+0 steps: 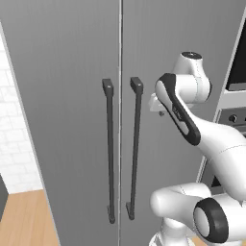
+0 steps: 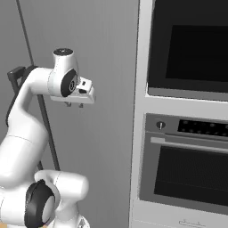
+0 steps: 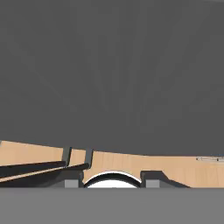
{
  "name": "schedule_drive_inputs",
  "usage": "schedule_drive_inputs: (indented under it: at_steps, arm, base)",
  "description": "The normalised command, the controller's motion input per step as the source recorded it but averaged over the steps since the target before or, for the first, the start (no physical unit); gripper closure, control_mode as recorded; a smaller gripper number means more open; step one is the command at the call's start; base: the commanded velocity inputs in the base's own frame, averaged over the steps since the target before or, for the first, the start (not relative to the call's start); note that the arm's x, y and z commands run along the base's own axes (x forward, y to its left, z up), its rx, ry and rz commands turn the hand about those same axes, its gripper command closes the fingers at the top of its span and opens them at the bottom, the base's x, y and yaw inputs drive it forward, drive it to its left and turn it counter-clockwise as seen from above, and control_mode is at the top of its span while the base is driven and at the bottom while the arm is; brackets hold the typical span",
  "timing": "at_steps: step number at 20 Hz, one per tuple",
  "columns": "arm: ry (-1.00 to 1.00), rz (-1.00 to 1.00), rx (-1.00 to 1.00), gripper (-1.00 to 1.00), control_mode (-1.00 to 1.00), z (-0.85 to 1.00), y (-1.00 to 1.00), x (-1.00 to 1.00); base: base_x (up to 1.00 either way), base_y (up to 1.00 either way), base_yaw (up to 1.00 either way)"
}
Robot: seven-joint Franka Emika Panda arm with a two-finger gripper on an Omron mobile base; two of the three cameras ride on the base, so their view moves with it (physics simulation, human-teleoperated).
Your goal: Grab a lemon wedge from the fridge and one ice cube from the ice bowl, and put them in the glass of lemonade.
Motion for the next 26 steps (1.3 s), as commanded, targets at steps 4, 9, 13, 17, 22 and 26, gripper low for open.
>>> schedule_drive_inputs:
  at_steps: [4,9,13,17,22,26]
  arm:
    - [0.0,0.0,0.0,-1.0,-1.0,-0.01,-0.03,-0.37]
    - [0.12,-0.03,0.01,-1.0,-1.0,-0.38,-0.04,-0.79]
    - [0.15,-0.06,0.0,-1.0,-1.0,-0.54,0.0,-0.43]
    - [0.02,-0.02,0.0,-1.0,-1.0,-0.13,0.0,-0.1]
    - [0.0,0.0,0.0,-1.0,1.0,0.0,0.0,0.0]
    - [0.0,0.0,0.0,-1.0,1.0,0.0,0.0,0.0]
  base:
    - [0.0,0.0,0.0]
    - [0.0,0.0,0.0]
    - [0.0,0.0,0.0]
    - [0.0,0.0,0.0]
    - [-0.09,0.06,0.0]
    - [-0.34,0.48,0.0]
